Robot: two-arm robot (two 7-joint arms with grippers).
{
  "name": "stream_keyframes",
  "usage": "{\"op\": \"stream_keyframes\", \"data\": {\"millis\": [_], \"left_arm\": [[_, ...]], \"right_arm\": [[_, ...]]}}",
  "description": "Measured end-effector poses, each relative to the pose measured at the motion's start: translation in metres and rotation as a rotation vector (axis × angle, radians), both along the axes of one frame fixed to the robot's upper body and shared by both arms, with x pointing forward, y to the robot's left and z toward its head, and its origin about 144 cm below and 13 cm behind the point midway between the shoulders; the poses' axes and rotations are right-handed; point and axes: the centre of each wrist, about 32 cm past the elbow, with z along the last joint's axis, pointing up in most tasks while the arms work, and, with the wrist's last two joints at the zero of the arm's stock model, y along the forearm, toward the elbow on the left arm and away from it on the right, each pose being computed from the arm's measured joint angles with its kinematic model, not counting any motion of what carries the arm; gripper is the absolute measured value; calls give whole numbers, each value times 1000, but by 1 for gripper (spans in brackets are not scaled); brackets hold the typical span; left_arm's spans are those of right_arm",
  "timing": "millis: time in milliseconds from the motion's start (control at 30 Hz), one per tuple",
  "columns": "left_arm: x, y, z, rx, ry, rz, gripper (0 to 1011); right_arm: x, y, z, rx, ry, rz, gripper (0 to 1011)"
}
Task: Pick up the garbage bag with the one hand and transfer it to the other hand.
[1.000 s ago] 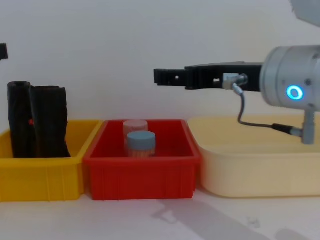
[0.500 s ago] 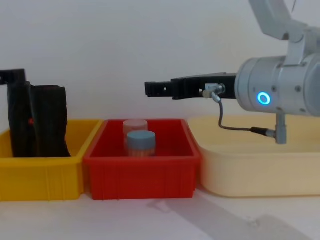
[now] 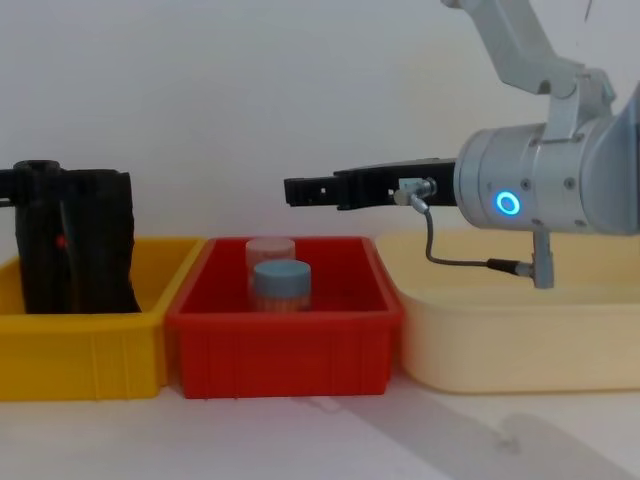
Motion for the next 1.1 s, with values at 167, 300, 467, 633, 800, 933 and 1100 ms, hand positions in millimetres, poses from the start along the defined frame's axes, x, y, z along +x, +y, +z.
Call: {"op": "stream_keyframes", "data": {"millis": [167, 300, 467, 633, 800, 933, 1100], "left_arm": [[17, -4, -1, 1, 25, -48, 1000], [26, -6, -1, 5, 41, -77, 1000], [36, -9, 1, 15, 57, -105, 1001], [42, -11, 2, 21, 66, -120, 1000], [46, -12, 3, 27, 73, -133, 1000], [48, -12, 3, 29, 76, -138, 1001], [50, -13, 4, 32, 80, -144, 907]], "right_arm": [[3, 1, 1, -1, 6, 7, 1001], [6, 2, 1, 0, 13, 13, 1002], [8, 2, 1, 2, 21, 22, 1002], [11, 3, 2, 5, 35, 38, 1001], [13, 5, 2, 4, 50, 62, 1001], [14, 8, 2, -2, 64, 86, 1002], [14, 12, 1, -11, 73, 107, 1001]]}}
